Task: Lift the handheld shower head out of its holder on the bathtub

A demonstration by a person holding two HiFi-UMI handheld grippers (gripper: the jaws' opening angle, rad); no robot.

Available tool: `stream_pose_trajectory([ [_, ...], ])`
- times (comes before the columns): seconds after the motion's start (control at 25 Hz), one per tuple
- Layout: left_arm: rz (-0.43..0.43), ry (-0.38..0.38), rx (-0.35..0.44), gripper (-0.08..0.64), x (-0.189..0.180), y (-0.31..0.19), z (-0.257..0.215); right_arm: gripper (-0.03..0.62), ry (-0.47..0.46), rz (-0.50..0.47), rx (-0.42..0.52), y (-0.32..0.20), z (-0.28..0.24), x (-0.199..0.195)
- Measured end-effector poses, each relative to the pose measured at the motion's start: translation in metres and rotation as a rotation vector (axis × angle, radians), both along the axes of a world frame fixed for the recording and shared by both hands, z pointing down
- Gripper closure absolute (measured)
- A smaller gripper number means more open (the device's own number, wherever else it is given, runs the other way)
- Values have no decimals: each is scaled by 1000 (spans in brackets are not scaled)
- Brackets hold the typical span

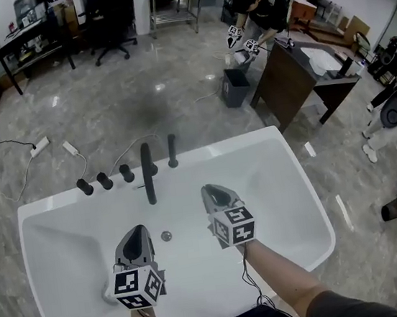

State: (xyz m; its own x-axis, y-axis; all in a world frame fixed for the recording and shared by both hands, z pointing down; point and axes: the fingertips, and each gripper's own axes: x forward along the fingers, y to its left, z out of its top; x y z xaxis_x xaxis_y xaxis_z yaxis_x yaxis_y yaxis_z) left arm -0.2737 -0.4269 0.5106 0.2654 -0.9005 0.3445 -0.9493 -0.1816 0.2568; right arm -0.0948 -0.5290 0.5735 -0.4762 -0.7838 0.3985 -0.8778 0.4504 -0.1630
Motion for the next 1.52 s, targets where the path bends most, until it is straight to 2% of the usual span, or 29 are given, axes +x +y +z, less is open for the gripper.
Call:
stream_pose_trajectory([
  [0.24, -16, -91, 9, 538, 11, -29, 21, 560, 10, -57, 7, -37, 31, -8],
  [0.44, -28, -107, 12, 538, 14, -46, 31, 549, 31, -61, 11, -64, 50, -7],
  [0.52, -33, -103, 5, 538, 13, -52, 38, 501, 32, -54, 24, -74, 57, -7],
  [0.72, -56, -79, -19, 538, 11, -63, 58, 435, 44, -67, 10, -90, 79, -17],
  [0.84, -70, -75, -17, 538, 7, -70, 63, 380, 78, -55, 55, -104, 86, -23],
  [1.0, -85, -72, -6, 538, -1, -80, 73, 357, 109, -79, 97, -126, 101, -37],
  [1.36, -101, -59, -7, 538, -15, -89, 90, 356, 132, -74, 27, -160, 145, -55],
  [1.52, -107, -57, 5, 538, -20, -93, 99, 356, 79, -29, 12, -180, 156, -55],
])
